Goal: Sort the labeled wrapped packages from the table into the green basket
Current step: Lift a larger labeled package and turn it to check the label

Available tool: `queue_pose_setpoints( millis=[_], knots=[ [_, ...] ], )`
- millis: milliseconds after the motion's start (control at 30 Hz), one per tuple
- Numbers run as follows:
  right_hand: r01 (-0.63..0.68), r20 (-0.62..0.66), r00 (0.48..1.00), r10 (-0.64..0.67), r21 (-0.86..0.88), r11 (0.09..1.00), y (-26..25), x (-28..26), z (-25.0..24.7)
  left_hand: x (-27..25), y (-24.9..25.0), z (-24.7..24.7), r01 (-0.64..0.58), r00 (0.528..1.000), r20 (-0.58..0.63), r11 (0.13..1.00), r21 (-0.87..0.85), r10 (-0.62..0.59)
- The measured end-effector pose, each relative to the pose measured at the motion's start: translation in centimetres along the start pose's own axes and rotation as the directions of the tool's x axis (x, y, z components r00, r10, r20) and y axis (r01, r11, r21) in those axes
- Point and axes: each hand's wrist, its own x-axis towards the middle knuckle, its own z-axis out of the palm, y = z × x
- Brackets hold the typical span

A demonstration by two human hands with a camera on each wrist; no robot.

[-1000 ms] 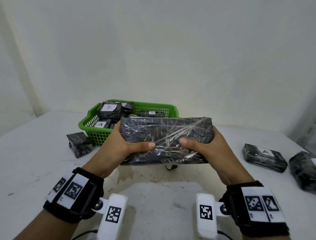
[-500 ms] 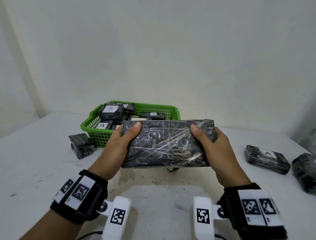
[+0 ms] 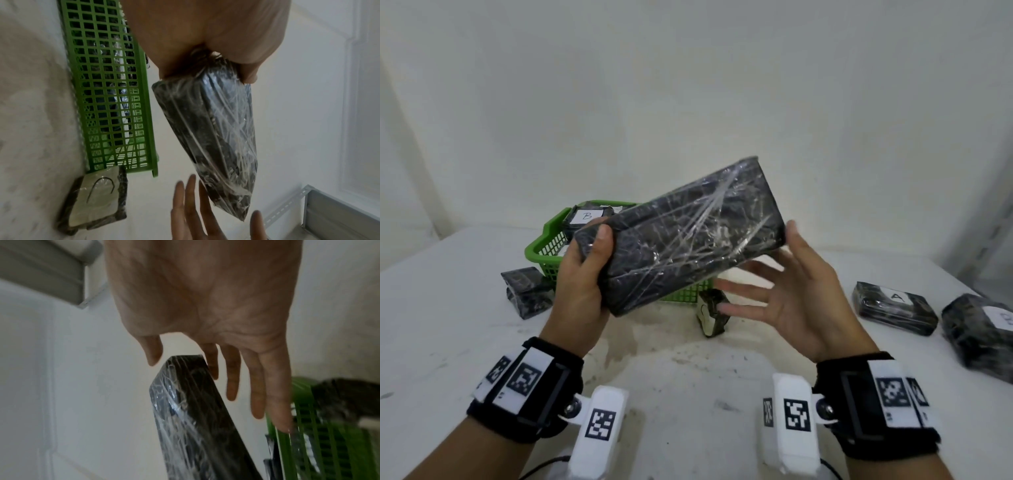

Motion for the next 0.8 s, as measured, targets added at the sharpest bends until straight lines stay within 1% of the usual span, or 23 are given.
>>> queue_pose_setpoints(
  millis=[67,200,300,333,367,400,433,500,533,567,633,700,800],
  knots=[
    [-0.082,0.085,0.994,0.074,0.091,0.992,0.6,0.3,0.6,-0.1,-0.2,0.1,0.002,1.000,0.027,1.000,-0.012,-0.002],
    [-0.100,0.144,0.988,0.061,0.282,0.954,0.8,0.4,0.5,-0.1,-0.6,0.0,0.001,0.996,0.084,1.000,-0.001,-0.001],
    [-0.088,0.130,0.990,0.048,0.313,0.946,0.2,0.0,0.0,0.0,-0.4,-0.4,0.015,0.995,0.100,0.999,0.031,-0.018],
    [-0.069,0.119,0.992,0.034,0.305,0.950,0.1,0.0,-0.1,0.0,-0.3,-0.6,0.014,0.994,0.104,0.997,0.075,-0.021],
    [-0.038,0.107,0.994,0.007,0.295,0.955,0.0,-0.1,0.0,0.0,-0.2,-0.7,-0.008,0.994,0.110,0.988,0.153,-0.009],
    [0.004,0.091,0.995,-0.032,0.285,0.959,-0.1,-0.2,0.1,0.1,-0.1,-0.7,-0.053,0.992,0.121,0.963,0.265,0.022],
    [0.053,0.071,0.995,-0.075,0.272,0.961,-0.2,-0.2,0.2,0.2,-0.1,-0.8,-0.109,0.990,0.128,0.914,0.390,0.063],
    [0.148,0.037,0.986,-0.160,0.224,0.963,-0.4,-0.4,0.4,0.1,0.3,-0.4,-0.200,0.980,0.123,0.755,0.624,0.158],
    [0.184,0.021,0.981,-0.192,0.196,0.963,-0.5,-0.4,0.6,0.0,0.4,0.0,-0.221,0.975,0.134,0.683,0.696,0.178],
    [0.214,0.005,0.976,-0.217,0.163,0.963,-0.5,-0.5,0.7,-0.1,0.5,0.6,-0.230,0.973,0.153,0.634,0.738,0.174],
    [0.257,-0.005,0.966,-0.258,0.100,0.961,-0.4,-0.6,0.9,-0.4,0.8,1.7,-0.232,0.973,0.197,0.575,0.784,0.125],
    [0.286,0.015,0.958,-0.287,0.063,0.956,-0.5,-0.9,1.0,-0.5,1.5,2.7,-0.228,0.969,0.240,0.563,0.795,0.054],
    [0.335,0.061,0.939,-0.339,0.064,0.940,-0.8,-1.3,0.8,0.0,2.9,3.4,-0.192,0.957,0.279,0.542,0.818,-0.083]
  ],
)
